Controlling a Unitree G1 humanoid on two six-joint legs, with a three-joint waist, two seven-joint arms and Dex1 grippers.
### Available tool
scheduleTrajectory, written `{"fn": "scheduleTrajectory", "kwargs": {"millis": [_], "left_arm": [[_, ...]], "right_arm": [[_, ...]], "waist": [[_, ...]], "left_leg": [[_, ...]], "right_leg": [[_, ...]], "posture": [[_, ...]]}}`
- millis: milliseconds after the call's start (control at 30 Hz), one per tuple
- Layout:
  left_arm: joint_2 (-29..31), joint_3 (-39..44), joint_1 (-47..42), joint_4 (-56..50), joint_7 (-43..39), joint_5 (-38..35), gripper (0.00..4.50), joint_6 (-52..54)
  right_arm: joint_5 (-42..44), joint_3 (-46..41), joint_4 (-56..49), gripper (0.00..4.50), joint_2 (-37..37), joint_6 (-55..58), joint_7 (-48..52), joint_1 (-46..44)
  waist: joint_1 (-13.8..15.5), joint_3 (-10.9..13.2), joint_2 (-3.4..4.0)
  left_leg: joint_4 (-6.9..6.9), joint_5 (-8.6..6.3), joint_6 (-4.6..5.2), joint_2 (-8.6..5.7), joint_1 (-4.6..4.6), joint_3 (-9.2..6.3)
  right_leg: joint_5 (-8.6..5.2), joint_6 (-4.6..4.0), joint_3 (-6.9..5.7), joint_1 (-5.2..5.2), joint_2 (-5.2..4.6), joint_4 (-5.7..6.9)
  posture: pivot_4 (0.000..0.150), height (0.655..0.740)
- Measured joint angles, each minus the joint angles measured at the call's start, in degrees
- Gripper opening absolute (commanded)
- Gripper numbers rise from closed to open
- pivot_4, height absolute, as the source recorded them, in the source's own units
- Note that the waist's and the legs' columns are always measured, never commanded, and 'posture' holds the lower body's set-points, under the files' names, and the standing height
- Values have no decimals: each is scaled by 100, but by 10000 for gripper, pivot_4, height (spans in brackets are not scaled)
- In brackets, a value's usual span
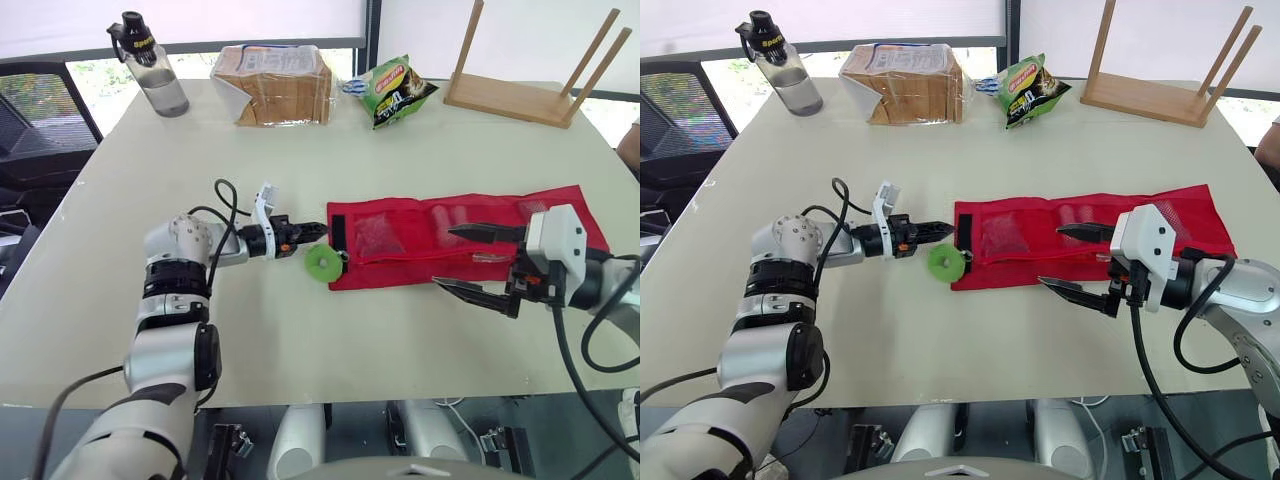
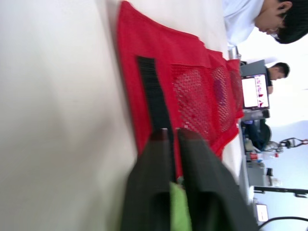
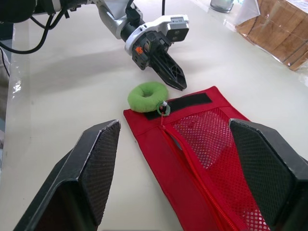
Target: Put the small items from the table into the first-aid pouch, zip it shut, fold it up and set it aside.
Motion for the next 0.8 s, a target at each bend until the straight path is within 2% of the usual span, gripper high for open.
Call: {"fn": "scheduleTrajectory", "kwargs": {"millis": [33,67,200,400,567,767,800], "left_arm": [[-25,-21,-6,6,80,106,20304,-159],[-83,-40,-41,37,119,195,21292,-333],[-309,-215,-367,272,278,628,21292,-968],[-626,-499,-807,973,-85,1068,21292,-1642],[-722,-386,-1027,1441,-489,985,21292,-1212],[-642,-255,-1018,1394,-802,848,21292,-675],[-615,-254,-988,1353,-816,832,18982,-612]], "right_arm": [[2,-1,1,38414,0,-4,3,1],[7,-5,7,38414,-1,-4,8,-1],[83,-43,22,38414,-15,1,22,-57],[195,-220,20,38414,-76,115,-64,-146],[325,-230,-133,38414,-92,270,-237,-142],[443,-378,-293,38414,-130,395,-426,-91],[453,-376,-313,38414,-130,401,-452,-94]], "waist": [[1,0,0],[22,0,0],[48,-1,-2],[42,-2,-3],[20,-1,-3],[-22,-1,-3],[-22,-1,-3]], "left_leg": [[0,0,0,0,0,0],[2,0,0,0,0,-1],[5,1,1,-2,0,0],[4,1,1,-3,-1,-1],[4,1,1,-3,-4,-1],[0,1,1,-2,-1,-3],[0,1,1,-2,-2,-3]], "right_leg": [[0,0,0,0,0,0],[0,0,-2,1,-1,0],[0,0,-1,2,-1,0],[0,0,-2,2,0,0],[0,1,-2,1,-1,0],[0,1,-2,0,1,1],[0,1,-2,0,1,1]], "posture": [[1500,7400],[1500,7400],[1500,7400],[1500,7400],[1500,7400],[1500,7400],[1500,7400]]}}
